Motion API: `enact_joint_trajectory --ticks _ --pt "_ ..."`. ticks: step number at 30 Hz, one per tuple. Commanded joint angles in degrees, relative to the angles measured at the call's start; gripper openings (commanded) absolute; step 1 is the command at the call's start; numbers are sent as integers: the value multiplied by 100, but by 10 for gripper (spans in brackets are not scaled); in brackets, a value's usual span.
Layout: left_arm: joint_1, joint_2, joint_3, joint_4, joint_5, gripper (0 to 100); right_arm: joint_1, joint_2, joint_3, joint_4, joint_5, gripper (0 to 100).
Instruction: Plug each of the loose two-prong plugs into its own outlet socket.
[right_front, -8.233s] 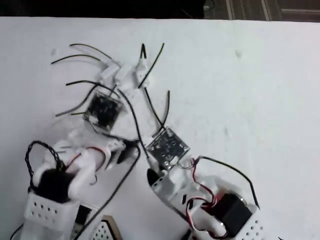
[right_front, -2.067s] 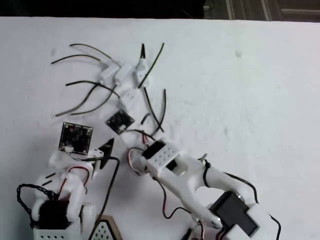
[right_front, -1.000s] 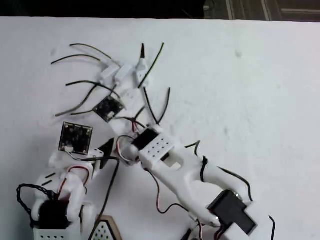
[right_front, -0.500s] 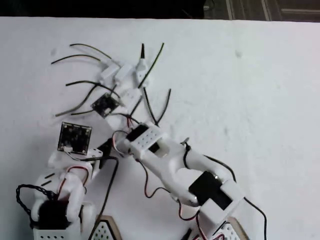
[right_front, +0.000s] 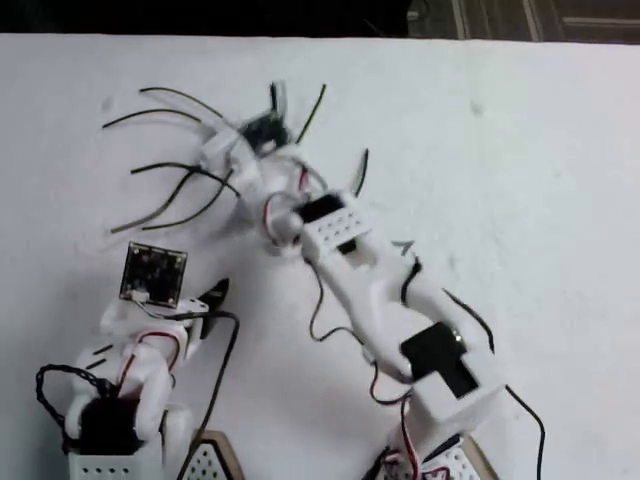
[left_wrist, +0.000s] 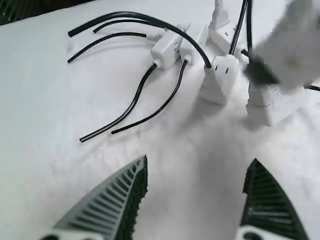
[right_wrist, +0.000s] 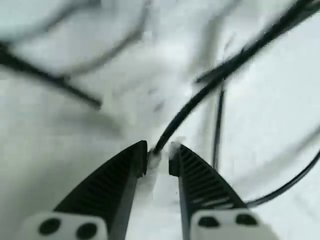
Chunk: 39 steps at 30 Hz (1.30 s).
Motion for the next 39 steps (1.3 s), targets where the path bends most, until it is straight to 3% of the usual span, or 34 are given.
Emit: enact_joint_trajectory --ticks 1,5,14,23,32,39 --pt "-22 -48 -18 -158 18 309 224 136 -484 -110 26 60" --pt "-22 -48 -18 -158 18 309 215 295 -554 -4 26 70" --pt "-31 -48 -79 -158 62 309 180 -242 -571 1051 26 292" --pt "-330 -57 -1371 211 536 309 40 -1859 -527 3064 9 291" --pt "-699 -57 -1565 457 545 309 -286 -4057 -422 5147 -18 291" --pt "-1138 -57 -1574 774 545 294 -330 -5982 1213 5429 -35 264"
